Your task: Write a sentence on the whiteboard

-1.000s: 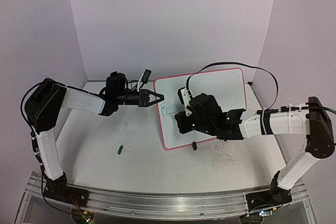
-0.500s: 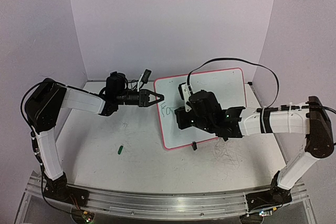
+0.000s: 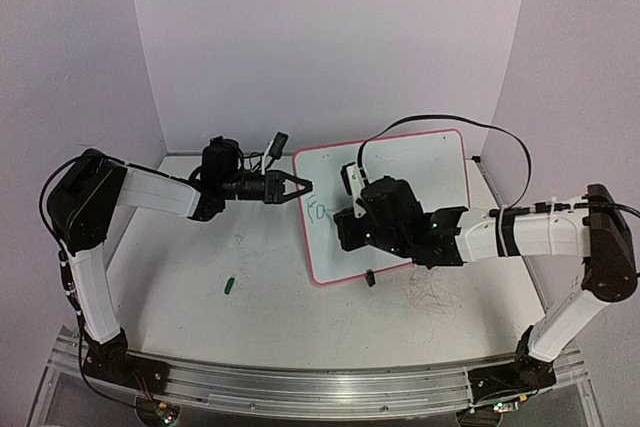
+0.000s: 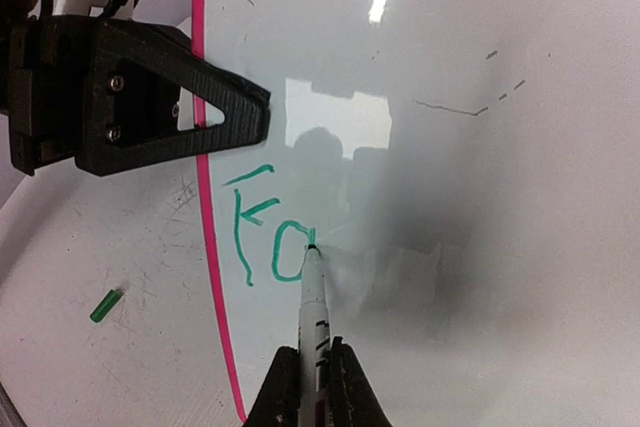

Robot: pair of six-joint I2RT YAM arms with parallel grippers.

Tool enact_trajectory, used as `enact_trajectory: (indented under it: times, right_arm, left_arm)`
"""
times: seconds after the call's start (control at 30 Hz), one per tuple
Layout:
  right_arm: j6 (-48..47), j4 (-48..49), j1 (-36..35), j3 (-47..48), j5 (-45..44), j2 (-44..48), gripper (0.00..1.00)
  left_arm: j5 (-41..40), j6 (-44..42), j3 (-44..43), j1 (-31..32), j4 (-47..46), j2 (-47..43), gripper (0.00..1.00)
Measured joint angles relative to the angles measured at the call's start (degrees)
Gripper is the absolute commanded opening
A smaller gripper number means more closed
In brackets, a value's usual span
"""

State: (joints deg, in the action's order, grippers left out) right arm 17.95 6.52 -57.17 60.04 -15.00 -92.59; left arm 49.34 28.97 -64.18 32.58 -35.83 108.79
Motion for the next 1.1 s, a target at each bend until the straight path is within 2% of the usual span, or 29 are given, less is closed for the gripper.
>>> enact_trajectory:
  times: [0.73,0.8,0.87,1.0,1.1]
  right_arm:
    - [0.78,-1.57,0.05,-1.94,0.92,1.91,0.00]
    - [0.57,-2.19,0.05,-1.94,1.55,3.51,0.00]
    - [0.21,-2.27,0.08,-1.96,2.07,6.32,0.00]
    - [-0.43,-1.24,0.49,-1.96,2.20,11.08,0.00]
    - [-1.05,-0.91,0.73,-2.04,2.15,12.57,0.00]
  left_arm:
    - [0.04,0.00,0.00,0.00,-0.03,-0.03,0.00]
    - [0.04,0.03,0.00,0.01,-0.03,-0.09,0.07]
    - [0.08,0.38,0.00,0.04,0.07,-0.15,0.22]
    - [0.15,2.33,-0.07,-0.01,0.60,-0.67,0.38]
    - [-0.04,3.52,-0.24,-0.02,0.89,-1.40,0.43]
